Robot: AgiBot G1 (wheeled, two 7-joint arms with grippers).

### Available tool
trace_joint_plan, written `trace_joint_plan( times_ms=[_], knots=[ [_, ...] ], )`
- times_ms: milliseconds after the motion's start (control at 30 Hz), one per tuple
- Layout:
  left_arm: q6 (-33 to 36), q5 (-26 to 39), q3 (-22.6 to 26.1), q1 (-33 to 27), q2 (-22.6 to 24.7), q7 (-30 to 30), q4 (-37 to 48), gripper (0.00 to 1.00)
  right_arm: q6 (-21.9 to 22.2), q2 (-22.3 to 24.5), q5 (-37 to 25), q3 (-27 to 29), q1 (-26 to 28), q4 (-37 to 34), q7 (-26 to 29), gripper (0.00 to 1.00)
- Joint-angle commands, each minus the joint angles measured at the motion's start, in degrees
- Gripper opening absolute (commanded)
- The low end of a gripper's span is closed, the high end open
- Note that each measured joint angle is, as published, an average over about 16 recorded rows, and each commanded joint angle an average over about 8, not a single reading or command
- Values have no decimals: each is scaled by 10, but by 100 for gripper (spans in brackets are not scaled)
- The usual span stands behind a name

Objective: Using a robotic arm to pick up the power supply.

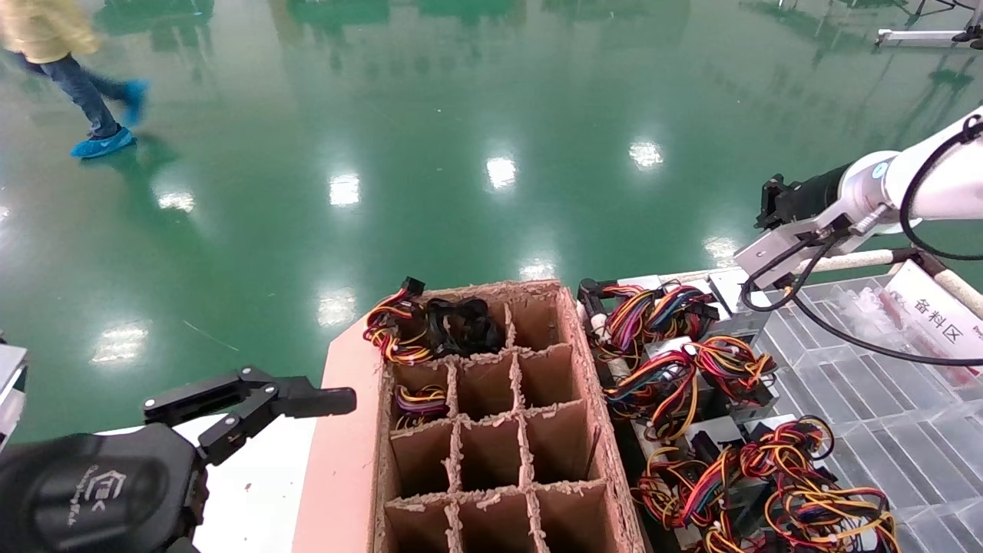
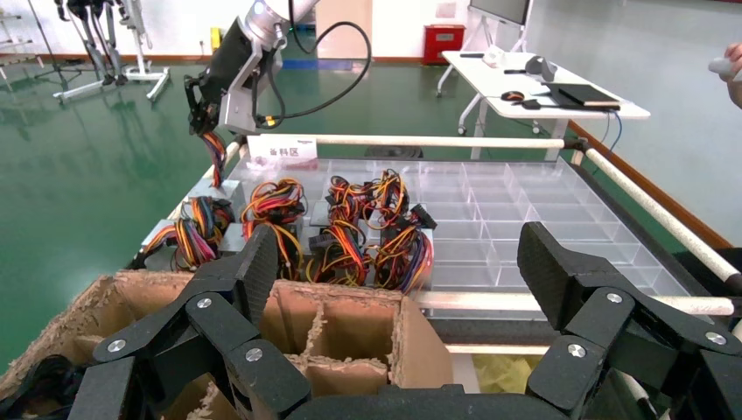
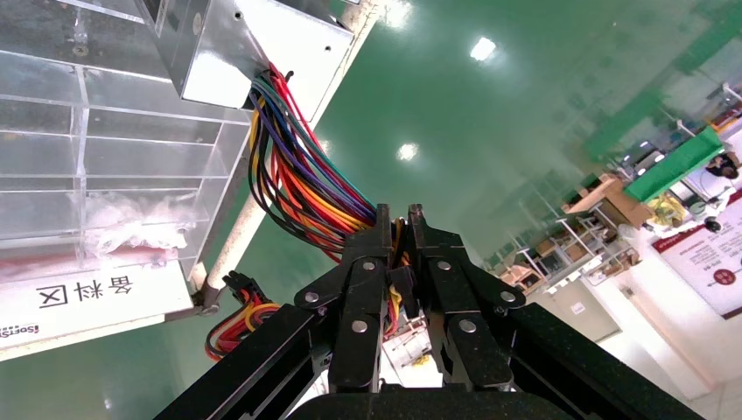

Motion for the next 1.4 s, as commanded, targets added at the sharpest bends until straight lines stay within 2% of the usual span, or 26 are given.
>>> trace_joint_plan(
  times_ms=[33,700,867,1400],
  knots=[
    [0,0,0,0,0,0,0,100,1,0,2,1,-1,-1,3,100],
    [0,0,0,0,0,0,0,100,-7,7,11,8,-9,11,12,100],
    [0,0,0,0,0,0,0,100,-33,29,52,36,-43,56,53,100],
    [0,0,0,0,0,0,1,100,-147,130,231,163,-194,254,236,100]
  ],
)
